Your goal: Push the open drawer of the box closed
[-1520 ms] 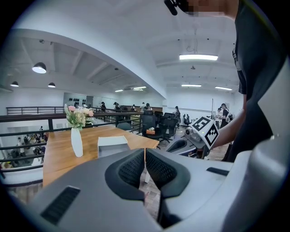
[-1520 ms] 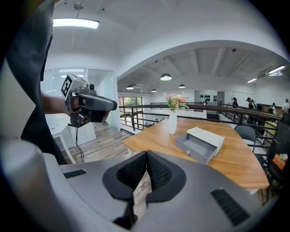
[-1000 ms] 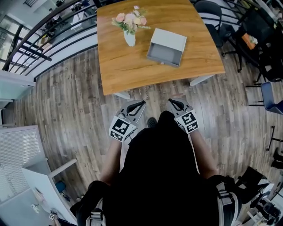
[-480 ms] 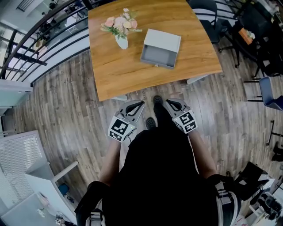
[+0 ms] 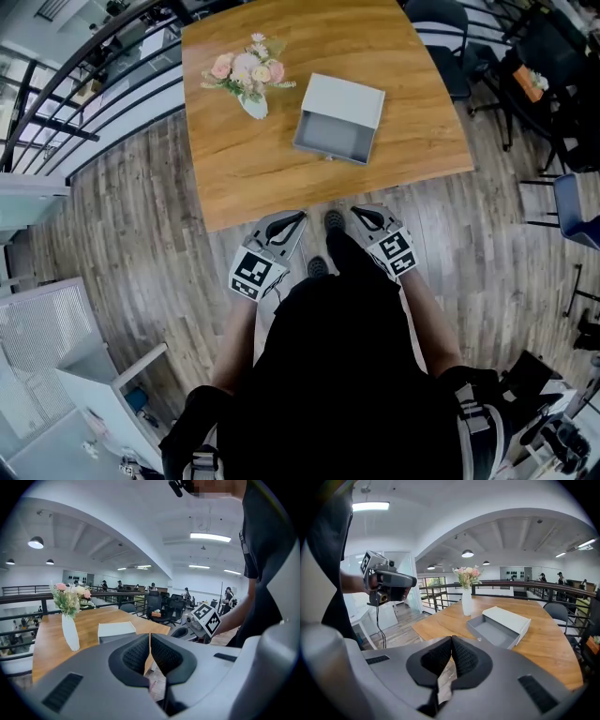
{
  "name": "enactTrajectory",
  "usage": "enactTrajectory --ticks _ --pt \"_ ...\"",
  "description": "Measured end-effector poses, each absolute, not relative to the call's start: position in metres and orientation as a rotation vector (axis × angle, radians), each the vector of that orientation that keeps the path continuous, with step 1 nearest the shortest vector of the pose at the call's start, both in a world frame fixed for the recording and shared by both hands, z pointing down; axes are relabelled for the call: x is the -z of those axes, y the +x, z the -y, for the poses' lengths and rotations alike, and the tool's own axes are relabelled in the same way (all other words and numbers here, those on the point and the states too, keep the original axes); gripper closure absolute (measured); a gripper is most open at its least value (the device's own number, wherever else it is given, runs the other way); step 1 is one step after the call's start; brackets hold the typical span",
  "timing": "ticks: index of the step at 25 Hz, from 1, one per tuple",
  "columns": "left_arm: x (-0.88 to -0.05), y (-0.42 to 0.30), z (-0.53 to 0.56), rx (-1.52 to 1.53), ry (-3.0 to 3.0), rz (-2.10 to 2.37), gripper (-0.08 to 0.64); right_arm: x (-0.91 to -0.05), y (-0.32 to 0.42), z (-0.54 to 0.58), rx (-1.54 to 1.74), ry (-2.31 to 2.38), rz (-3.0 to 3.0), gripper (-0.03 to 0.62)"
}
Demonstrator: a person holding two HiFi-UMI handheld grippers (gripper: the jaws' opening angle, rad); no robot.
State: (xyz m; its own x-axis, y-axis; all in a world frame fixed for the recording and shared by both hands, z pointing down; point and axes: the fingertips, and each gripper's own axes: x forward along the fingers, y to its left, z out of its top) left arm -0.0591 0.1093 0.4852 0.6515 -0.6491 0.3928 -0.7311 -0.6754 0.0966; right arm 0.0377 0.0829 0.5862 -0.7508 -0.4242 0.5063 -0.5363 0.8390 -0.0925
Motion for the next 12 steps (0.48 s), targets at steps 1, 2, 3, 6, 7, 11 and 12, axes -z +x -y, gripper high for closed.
enactTrajectory --ticks 1,2,3,6,7,11,12 --pt "-0.486 -0.060 -0.103 -0.485 2.619 1.119 0.531 -0.586 0.037 -0.076 -0.319 0.704 2.541 0.575" --pt "-0.487 -0.060 -0.097 -0.488 2.616 1.119 0.531 -0.587 0.036 -0.070 -0.322 0.701 2.542 0.575" --pt "-0.488 -0.059 -0.091 -0.491 2.613 1.119 0.531 -0.588 0.036 -0.063 -0.327 0.702 2.541 0.575" --pt "-0.493 -0.058 -0.072 -0.508 2.603 1.119 0.531 -0.598 0.039 -0.041 -0.365 0.708 2.539 0.575" --pt "-0.494 -0.058 -0.066 -0.513 2.600 1.123 0.531 -0.601 0.039 -0.035 -0.382 0.704 2.540 0.575" --pt "-0.497 -0.061 -0.043 -0.525 2.571 1.155 0.531 -0.617 0.036 -0.016 -0.419 0.647 2.535 0.575" --pt "-0.498 -0.061 -0.038 -0.529 2.566 1.161 0.531 -0.620 0.034 -0.012 -0.420 0.625 2.533 0.575"
